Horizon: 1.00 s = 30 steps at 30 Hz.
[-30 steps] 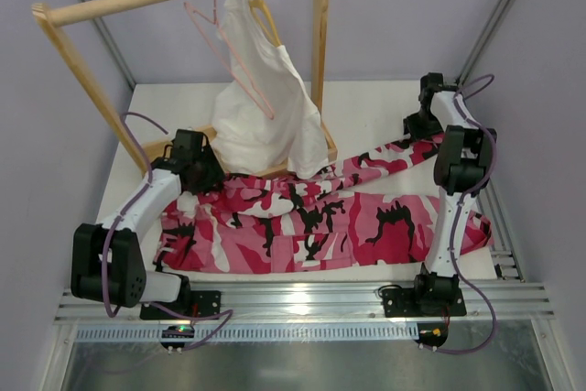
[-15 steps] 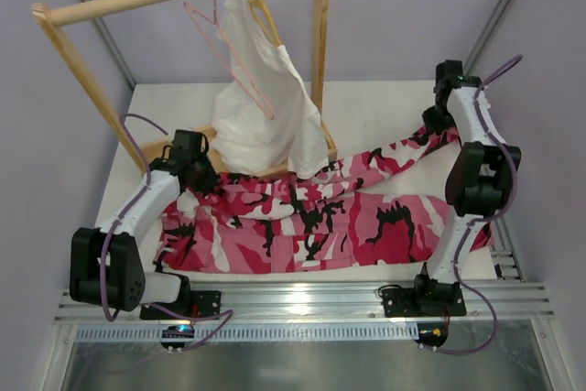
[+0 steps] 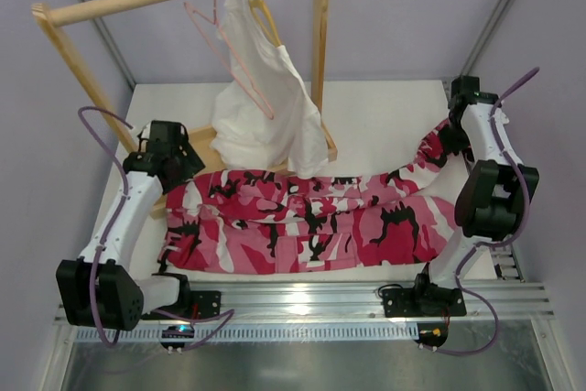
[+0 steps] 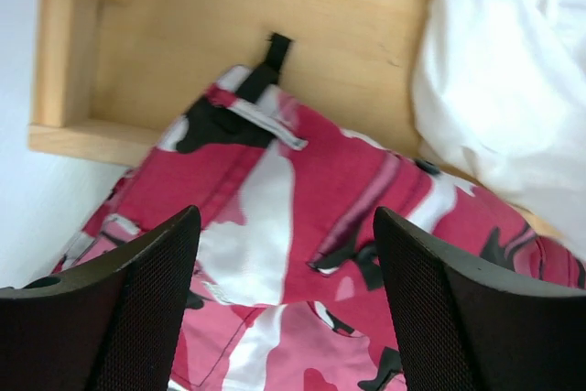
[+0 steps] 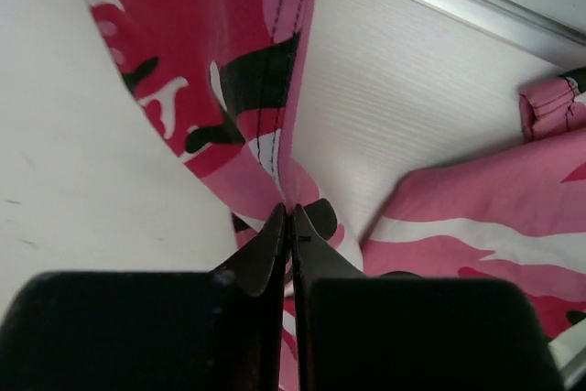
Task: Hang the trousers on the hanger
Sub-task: Fold the trousers
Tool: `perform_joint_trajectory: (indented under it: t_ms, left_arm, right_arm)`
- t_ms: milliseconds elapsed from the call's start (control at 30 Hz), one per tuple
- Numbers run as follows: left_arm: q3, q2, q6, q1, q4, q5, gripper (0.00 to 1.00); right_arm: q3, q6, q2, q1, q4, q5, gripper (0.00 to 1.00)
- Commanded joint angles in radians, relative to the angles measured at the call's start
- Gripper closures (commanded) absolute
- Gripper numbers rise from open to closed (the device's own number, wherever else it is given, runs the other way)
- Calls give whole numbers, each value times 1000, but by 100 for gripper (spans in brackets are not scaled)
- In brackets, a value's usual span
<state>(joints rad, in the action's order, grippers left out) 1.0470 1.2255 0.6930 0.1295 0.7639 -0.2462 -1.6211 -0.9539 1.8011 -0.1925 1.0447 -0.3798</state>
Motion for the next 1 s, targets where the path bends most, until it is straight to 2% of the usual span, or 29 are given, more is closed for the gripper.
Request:
perform_joint_trajectory:
  t_ms: [0,133,300,533,633,733,767,867,967]
  left_arm:
    - [1,-18,57,-68,86,-32,23]
    - [-22,0,69,-70,63,34,21]
    - [-65,-6,27,-68,14,74,29]
    - [-108,5,42,-65,51,124,33]
    - [-139,-3,45,-53,19,130,39]
    - [-154,11,53,-48,3,165,59]
    - [-156,15,54,-45,6,171,75]
    - [-148,6,66,-45,49,151,98]
    - [-130,-41,82,-45,106,90,100]
  right_arm:
    - [119,93,-100,-18,-122,54,96]
    - [214,155,-131,-25,-216,104,96]
    - [242,202,-154,-45,-250,165,96]
    - [239,210,-170,-56,-261,219,96]
    - [257,213,-178,-58,-268,225,96]
    - [273,216,-187,-61,-276,231,96]
    - [273,218,-187,-61,-276,234,96]
    - [268,221,-193,-64,-273,239,96]
    - [267,222,-203,-65,-273,242,96]
